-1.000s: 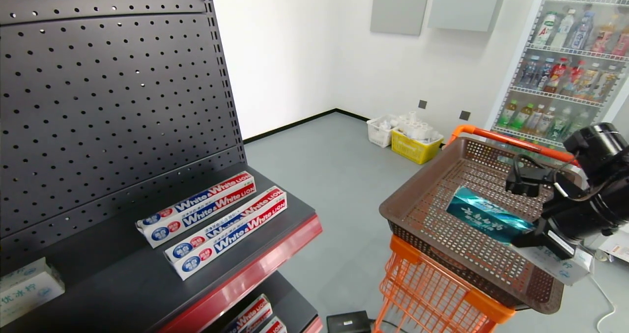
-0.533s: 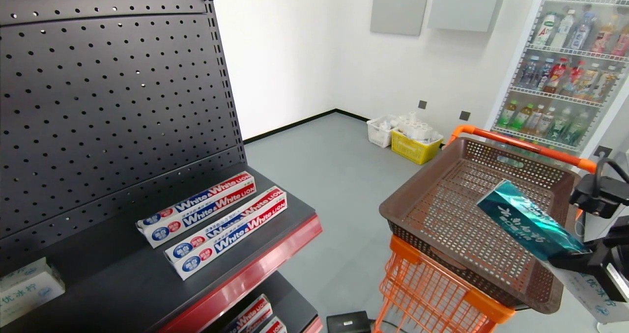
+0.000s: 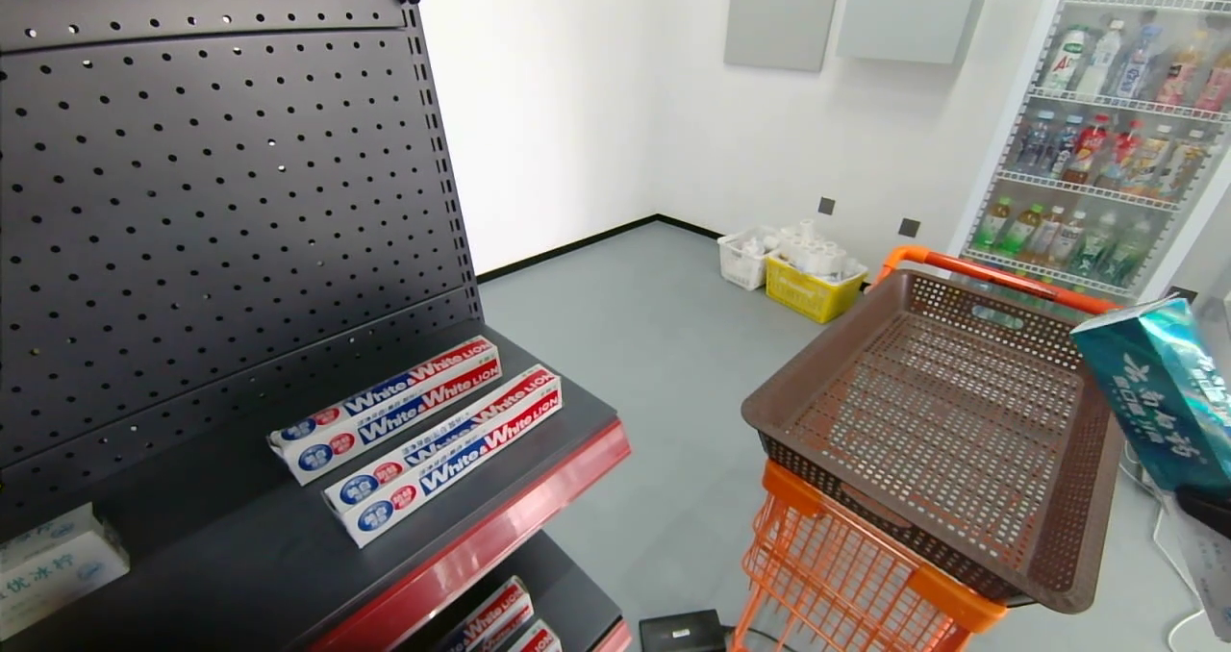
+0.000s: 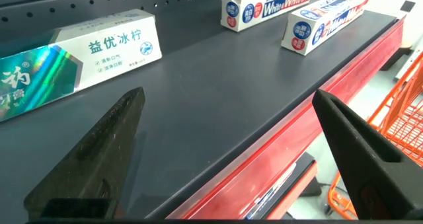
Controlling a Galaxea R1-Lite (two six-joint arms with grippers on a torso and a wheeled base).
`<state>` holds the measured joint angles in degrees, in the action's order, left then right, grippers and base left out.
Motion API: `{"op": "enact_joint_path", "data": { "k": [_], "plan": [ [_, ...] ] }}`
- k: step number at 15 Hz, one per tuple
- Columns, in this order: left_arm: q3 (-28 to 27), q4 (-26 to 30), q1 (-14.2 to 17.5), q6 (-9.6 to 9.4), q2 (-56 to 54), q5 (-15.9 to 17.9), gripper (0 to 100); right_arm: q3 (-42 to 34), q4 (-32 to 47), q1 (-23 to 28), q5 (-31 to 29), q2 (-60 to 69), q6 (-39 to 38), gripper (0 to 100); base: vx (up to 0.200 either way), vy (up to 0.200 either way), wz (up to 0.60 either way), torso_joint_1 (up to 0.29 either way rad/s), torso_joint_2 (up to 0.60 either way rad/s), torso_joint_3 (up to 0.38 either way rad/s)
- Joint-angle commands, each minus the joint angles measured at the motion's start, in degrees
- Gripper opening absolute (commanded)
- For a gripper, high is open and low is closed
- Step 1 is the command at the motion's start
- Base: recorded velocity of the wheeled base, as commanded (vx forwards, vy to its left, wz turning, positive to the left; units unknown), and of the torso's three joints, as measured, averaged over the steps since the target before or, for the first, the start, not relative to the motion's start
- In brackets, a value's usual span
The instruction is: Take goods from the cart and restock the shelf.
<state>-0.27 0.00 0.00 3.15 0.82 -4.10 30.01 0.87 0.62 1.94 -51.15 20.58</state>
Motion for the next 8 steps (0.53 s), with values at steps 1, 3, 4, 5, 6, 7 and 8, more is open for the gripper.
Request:
{"op": "enact_joint_path", "data": {
  "k": [1, 3, 4, 5, 6, 7, 8],
  "plan": [
    [0.00, 0.00, 0.00, 0.02, 0.06, -0.03, 100, -4.88, -2.54, 1.66, -0.53, 6.77, -3.00, 0, 0.000, 0.000, 0.00, 0.000, 0.00, 0.000],
    [0.00, 0.00, 0.00, 0.02, 0.06, -0.03, 100, -8.48, -5.08, 3.51, -0.80, 9.49, -6.16, 0, 0.000, 0.000, 0.00, 0.000, 0.00, 0.000],
    [0.00, 0.00, 0.00, 0.02, 0.06, -0.03, 100, -9.27, -5.52, 5.18, -0.80, 10.90, -6.34, 0, 0.000, 0.000, 0.00, 0.000, 0.00, 0.000],
    [0.00, 0.00, 0.00, 0.02, 0.06, -0.03, 100, -9.53, -5.52, 6.15, -0.80, 11.86, -6.34, 0, 0.000, 0.000, 0.00, 0.000, 0.00, 0.000],
    [0.00, 0.00, 0.00, 0.02, 0.06, -0.03, 100, -10.41, -5.52, 8.08, -1.06, 14.41, -6.34, 0, 0.000, 0.000, 0.00, 0.000, 0.00, 0.000],
    [0.00, 0.00, 0.00, 0.02, 0.06, -0.03, 100, -10.59, -5.35, 8.61, -1.06, 15.64, -6.34, 0, 0.000, 0.000, 0.00, 0.000, 0.00, 0.000],
    [0.00, 0.00, 0.00, 0.02, 0.06, -0.03, 100, -10.94, -5.08, 9.57, -1.24, 17.49, -6.43, 0, 0.000, 0.000, 0.00, 0.000, 0.00, 0.000]
  ]
}}
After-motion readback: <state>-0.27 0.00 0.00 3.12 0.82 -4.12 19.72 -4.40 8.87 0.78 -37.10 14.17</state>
